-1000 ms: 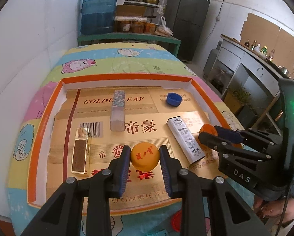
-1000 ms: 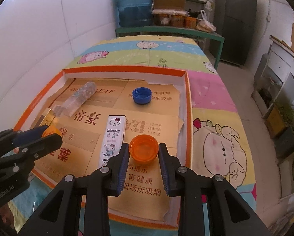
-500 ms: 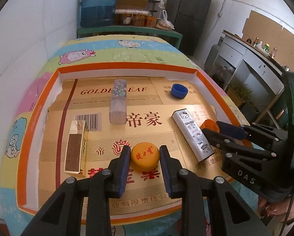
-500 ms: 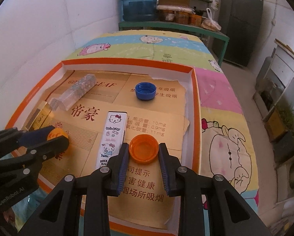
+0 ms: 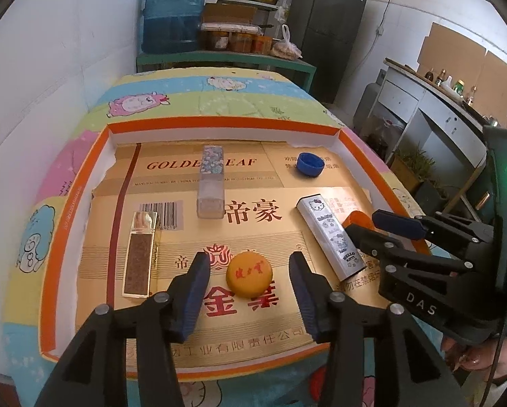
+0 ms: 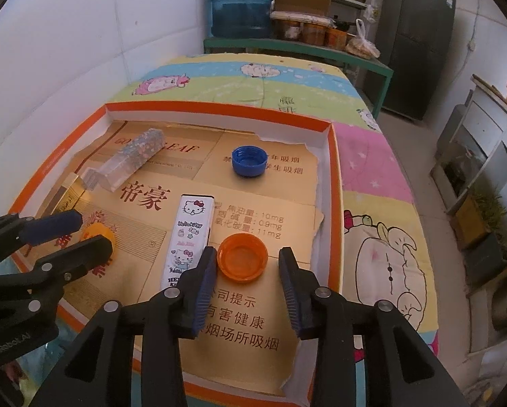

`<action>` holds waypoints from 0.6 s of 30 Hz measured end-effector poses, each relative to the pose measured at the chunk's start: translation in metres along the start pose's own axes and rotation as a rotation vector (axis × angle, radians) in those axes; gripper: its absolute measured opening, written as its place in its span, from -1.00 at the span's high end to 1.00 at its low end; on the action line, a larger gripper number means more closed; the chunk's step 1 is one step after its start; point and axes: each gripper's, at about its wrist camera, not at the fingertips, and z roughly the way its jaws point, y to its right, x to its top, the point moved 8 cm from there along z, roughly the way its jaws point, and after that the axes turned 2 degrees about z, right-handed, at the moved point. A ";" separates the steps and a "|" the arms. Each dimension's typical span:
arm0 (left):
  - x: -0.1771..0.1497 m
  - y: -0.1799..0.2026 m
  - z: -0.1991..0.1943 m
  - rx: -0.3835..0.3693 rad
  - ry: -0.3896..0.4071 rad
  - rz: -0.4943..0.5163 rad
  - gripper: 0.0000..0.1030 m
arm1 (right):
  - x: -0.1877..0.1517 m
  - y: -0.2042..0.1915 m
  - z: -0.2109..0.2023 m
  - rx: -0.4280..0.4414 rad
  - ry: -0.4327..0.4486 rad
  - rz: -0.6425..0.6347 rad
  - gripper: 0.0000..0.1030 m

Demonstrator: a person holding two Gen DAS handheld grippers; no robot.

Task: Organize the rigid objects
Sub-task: 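Open left gripper releasing the yellow-orange cap while right gripper releases the orange cap, then withdraw both open grippers from the lid toward the remaining caps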

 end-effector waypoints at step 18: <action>-0.007 0.000 -0.070 -0.033 0.093 -0.041 0.06 | -0.012 -0.027 -0.065 0.090 0.082 0.087 0.25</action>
